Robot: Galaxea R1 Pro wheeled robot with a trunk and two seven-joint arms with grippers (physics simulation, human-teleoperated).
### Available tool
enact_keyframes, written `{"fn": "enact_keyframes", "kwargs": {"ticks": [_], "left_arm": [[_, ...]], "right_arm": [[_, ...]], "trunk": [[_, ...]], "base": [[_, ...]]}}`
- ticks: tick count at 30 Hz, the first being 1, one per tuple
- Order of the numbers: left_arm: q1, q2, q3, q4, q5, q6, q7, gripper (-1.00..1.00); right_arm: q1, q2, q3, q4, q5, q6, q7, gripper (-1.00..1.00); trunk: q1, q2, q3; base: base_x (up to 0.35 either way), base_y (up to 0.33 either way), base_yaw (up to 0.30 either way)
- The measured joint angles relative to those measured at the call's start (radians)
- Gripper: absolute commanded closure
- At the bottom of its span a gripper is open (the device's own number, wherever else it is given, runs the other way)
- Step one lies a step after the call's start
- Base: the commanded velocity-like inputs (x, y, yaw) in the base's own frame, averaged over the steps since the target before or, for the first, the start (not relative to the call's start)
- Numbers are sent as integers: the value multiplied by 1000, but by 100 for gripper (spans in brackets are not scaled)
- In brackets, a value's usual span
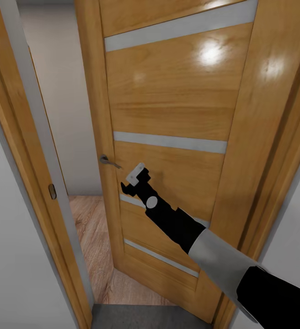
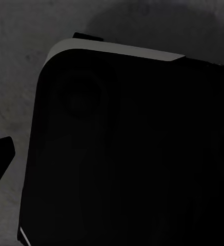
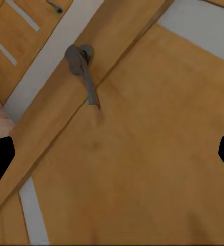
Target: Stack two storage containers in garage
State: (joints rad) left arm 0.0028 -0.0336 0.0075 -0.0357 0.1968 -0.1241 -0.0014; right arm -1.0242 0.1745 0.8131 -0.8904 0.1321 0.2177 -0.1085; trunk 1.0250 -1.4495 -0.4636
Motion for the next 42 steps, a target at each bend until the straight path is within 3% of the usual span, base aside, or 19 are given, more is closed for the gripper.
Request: {"fn": "enact_keyframes", "kwargs": {"ticks": [6,9,13,14,15,16,23,26,29,30,33,37,42], "left_arm": [[0,0,0,0,0,0,0,-100],[0,0,0,0,0,0,0,-100],[0,0,0,0,0,0,0,-100],[0,0,0,0,0,0,0,-100],[0,0,0,0,0,0,1,-100],[0,0,0,0,0,0,1,-100],[0,0,0,0,1,0,1,-100],[0,0,0,0,1,0,1,-100],[0,0,0,0,1,0,1,-100],[0,0,0,0,1,0,1,-100],[0,0,1,0,1,0,1,-100],[0,0,1,0,1,0,1,-100],[0,0,1,0,1,0,1,-100]], "right_arm": [[1,0,1,-29,1,10,-8,-100],[43,0,6,-115,2,12,-66,-100],[61,0,11,-135,1,35,-74,-100],[64,0,47,-143,1,46,-76,-100],[65,0,114,-144,1,47,-81,-100],[65,0,127,-144,1,47,-81,-100],[65,0,141,-138,1,41,-84,-100],[65,0,116,-134,0,41,-84,-100],[65,0,57,-133,-17,40,-84,-100],[65,0,20,-132,-41,39,-84,-100],[65,0,-35,-133,-125,48,-84,-100],[65,0,-49,-128,-170,50,-89,-100],[65,0,-49,-120,-179,23,-90,-100]], "trunk": [[0,0,0],[0,0,0],[0,0,0],[0,0,0],[0,0,0],[0,0,0],[0,0,0],[0,0,0],[0,0,0],[0,0,0],[0,0,0],[0,0,0],[0,0,0]], "base": [[0,0,0],[0,0,0],[0,0,0],[0,0,0],[0,0,0],[0,0,0],[0,0,0],[0,0,0],[0,0,0],[0,0,0],[0,0,0],[0,0,0],[0,0,0]]}}
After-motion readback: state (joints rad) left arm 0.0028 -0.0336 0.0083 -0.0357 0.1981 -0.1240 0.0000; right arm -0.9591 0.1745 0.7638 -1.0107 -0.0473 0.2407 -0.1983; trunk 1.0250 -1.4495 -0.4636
